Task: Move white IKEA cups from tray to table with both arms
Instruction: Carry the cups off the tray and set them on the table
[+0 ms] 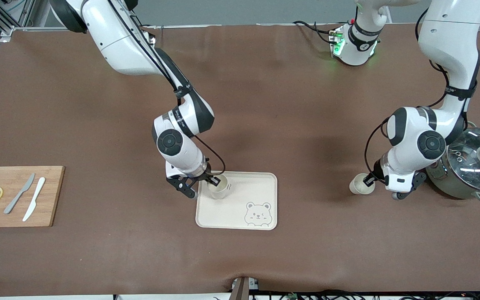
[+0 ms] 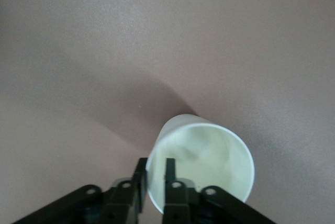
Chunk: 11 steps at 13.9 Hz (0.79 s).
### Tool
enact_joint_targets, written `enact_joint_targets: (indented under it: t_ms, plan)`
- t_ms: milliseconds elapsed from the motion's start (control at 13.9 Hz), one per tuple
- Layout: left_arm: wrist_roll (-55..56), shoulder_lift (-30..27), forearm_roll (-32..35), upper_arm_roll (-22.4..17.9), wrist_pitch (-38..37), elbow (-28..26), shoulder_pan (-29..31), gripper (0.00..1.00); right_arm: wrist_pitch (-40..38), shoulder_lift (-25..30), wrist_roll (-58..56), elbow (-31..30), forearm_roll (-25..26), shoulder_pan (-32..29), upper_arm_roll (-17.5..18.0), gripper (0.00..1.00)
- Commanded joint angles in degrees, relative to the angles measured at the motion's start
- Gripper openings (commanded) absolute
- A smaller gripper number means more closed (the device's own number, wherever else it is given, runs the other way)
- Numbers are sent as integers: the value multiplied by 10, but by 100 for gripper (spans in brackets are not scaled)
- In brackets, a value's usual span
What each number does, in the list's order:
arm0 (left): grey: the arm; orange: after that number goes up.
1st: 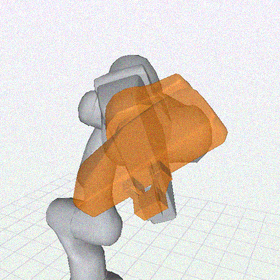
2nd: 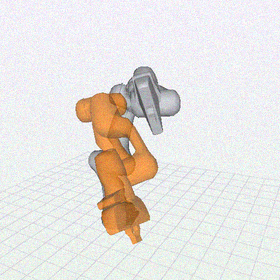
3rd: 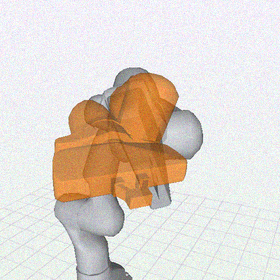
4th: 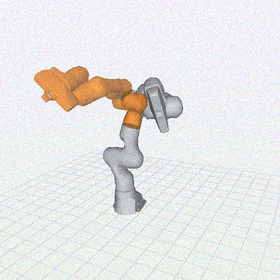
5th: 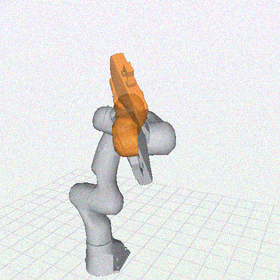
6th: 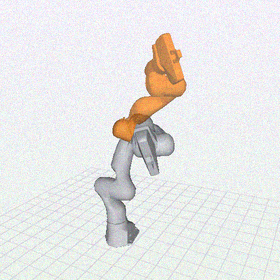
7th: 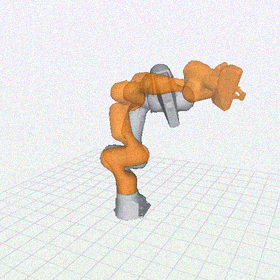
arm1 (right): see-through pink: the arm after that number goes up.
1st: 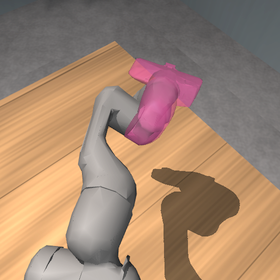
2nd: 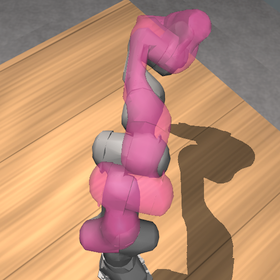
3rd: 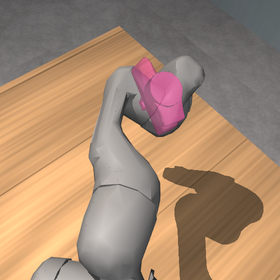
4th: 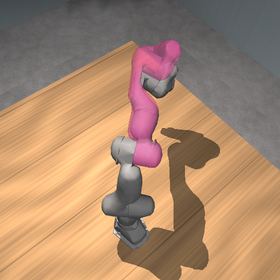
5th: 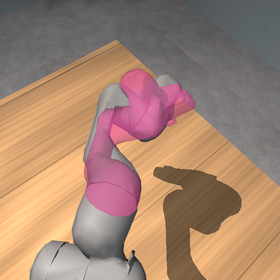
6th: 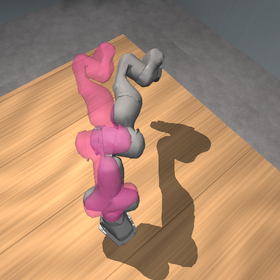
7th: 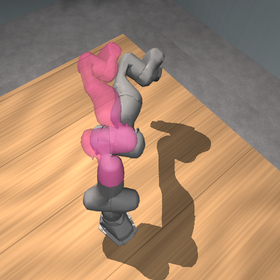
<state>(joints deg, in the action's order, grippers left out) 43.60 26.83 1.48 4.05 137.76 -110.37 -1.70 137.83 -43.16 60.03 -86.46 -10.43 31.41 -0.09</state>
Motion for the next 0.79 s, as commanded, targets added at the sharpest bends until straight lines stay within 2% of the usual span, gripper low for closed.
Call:
enact_joint_targets:
  t_ms: [0,361,577,721]
  plan:
    - [-2,-23,12,2,4,-17,3,100,-11,-4,-4,30,-4,-8,-5,0]
    - [3,-58,12,4,-6,-3,-3,100,-135,11,-10,75,-3,-31,-7,0]
    - [3,-62,12,4,-74,44,-15,100,-253,53,-102,66,-3,-80,-7,0]
    - [-5,-62,16,5,-108,73,-18,100,-277,94,-180,26,-4,-122,-7,0]
